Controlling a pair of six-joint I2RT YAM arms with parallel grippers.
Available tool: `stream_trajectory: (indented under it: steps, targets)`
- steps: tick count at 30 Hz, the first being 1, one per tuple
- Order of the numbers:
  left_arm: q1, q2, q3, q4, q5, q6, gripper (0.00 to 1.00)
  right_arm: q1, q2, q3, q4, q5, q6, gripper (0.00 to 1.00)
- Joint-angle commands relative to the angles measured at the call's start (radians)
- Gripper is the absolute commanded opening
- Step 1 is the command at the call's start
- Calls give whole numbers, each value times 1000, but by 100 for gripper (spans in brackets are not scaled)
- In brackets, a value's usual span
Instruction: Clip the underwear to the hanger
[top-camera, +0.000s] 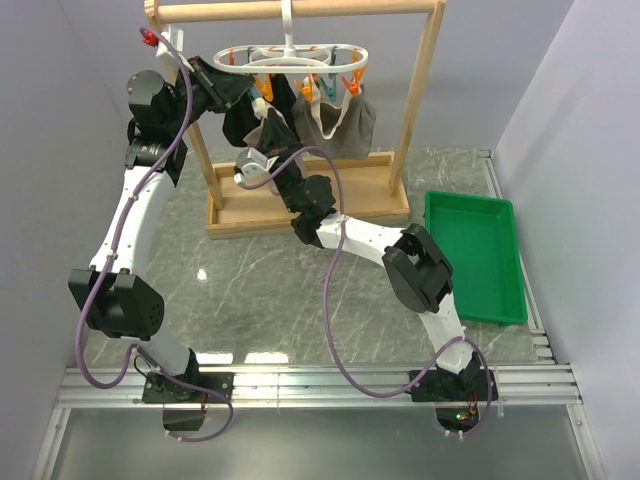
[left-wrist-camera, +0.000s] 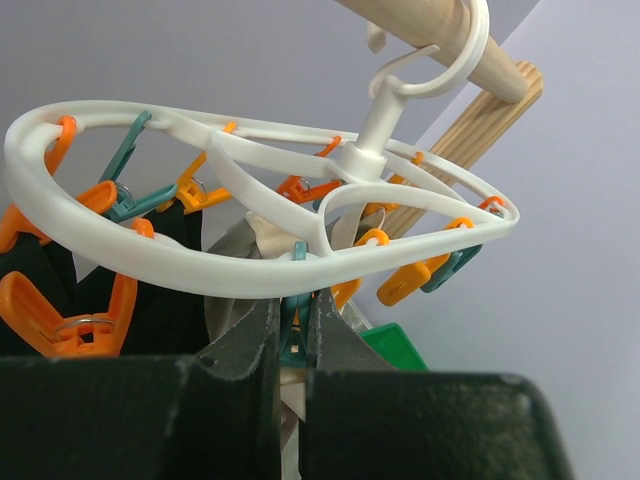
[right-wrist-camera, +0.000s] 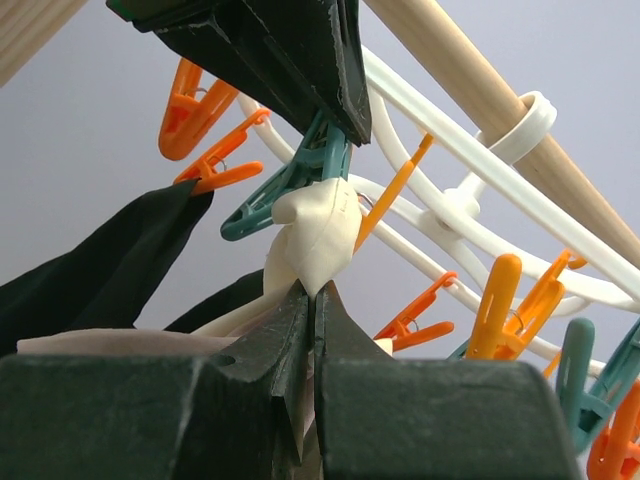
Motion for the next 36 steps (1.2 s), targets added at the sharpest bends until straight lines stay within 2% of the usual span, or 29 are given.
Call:
stream_trajectory:
  steps: [1,10,36]
  targets:
    - [7,-2,45,0,19,-4,0,7,5,15,52,-17,-5,0]
    - [7,2,58,14,25,-13,0,1,-31,-71,50,-7,34,0]
    - [7,13,52,6,57,-14,0,-11,-31,58,-88,53,143,0]
